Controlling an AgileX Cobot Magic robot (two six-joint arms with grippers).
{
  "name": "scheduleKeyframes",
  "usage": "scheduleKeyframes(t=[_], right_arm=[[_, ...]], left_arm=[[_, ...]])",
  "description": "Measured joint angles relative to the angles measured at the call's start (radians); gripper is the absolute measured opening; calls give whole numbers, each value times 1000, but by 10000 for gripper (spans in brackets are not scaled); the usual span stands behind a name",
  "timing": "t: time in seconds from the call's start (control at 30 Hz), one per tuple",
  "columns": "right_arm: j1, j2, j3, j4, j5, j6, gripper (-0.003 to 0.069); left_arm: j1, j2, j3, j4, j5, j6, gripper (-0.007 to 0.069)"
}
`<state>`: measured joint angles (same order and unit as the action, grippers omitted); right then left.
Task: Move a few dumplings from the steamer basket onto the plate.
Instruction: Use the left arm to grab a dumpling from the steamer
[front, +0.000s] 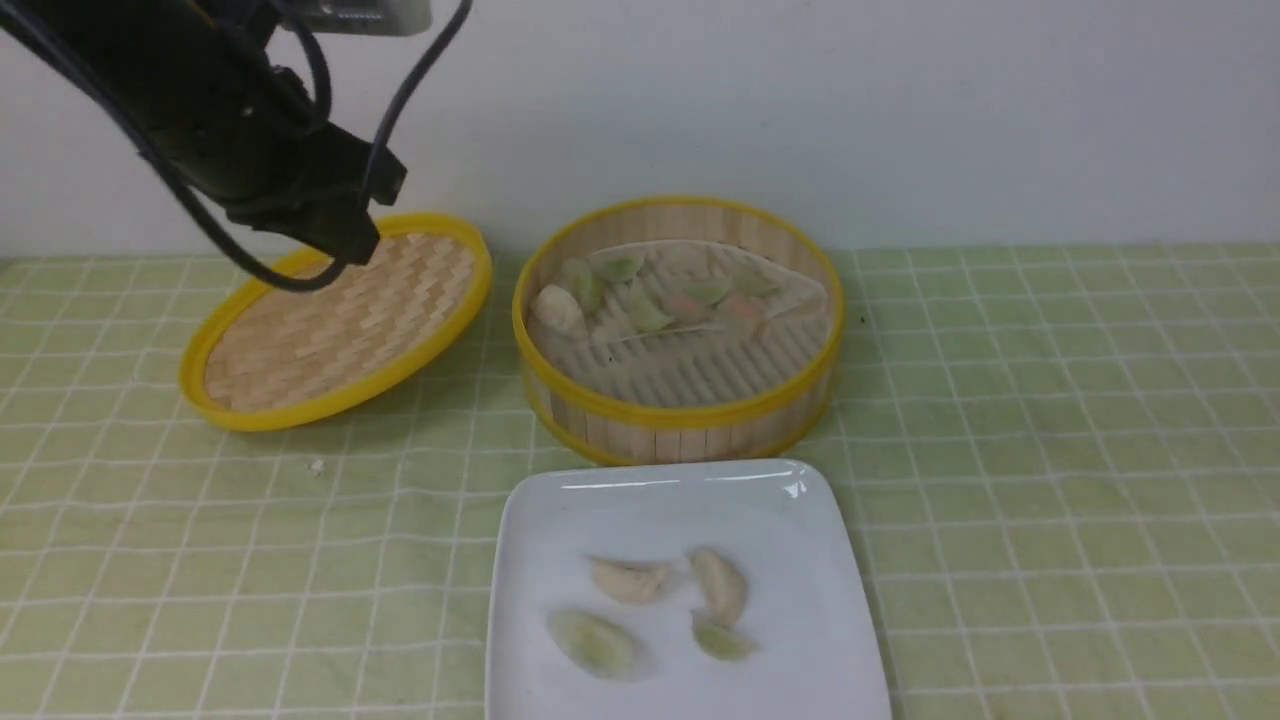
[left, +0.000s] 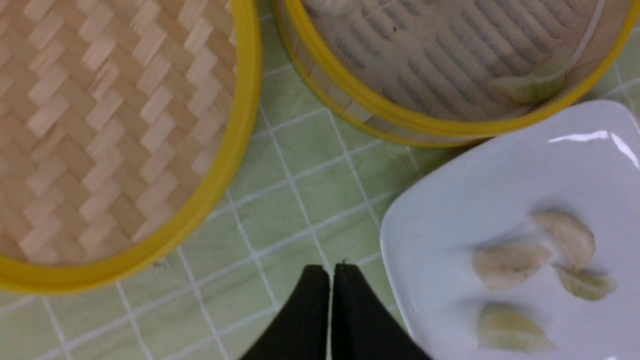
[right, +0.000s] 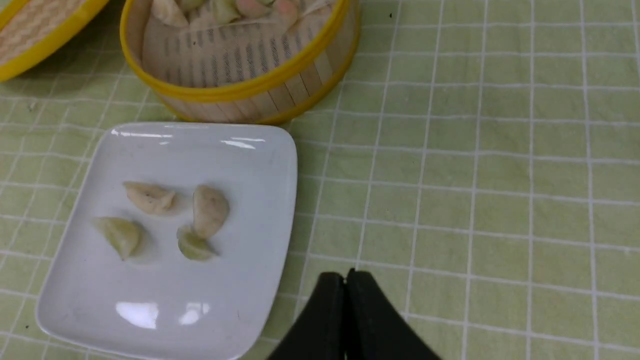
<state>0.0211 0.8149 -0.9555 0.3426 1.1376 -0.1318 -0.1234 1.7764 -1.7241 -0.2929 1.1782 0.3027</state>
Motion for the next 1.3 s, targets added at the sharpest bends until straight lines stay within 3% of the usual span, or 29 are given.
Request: scheduleKeyframes(t=[0.2, 0.5, 0.67, 0.87, 0.97, 1.1, 1.3], right_arm=[[0, 207, -119, 1, 108, -20, -15], [0, 343, -157, 30, 111, -45, -15], [0, 343, -159, 32, 111, -48, -15], [0, 343, -160, 47, 113, -49, -15], [0, 343, -160, 48, 114, -49, -15], [0, 343, -160, 48, 114, -50, -15], [0, 343, -160, 57, 114, -52, -13]], left_arm=[[-87, 194, -201, 31, -6, 41, -6], [-193, 418, -395, 154, -120, 47, 19], [-237, 507, -407, 265, -193, 47, 145], [-263, 575, -408, 365, -231, 44, 379], [-268, 600, -408, 398, -253, 43, 459], [-268, 629, -409, 421, -292, 40, 498], [-269, 657, -412, 428, -323, -7, 501]])
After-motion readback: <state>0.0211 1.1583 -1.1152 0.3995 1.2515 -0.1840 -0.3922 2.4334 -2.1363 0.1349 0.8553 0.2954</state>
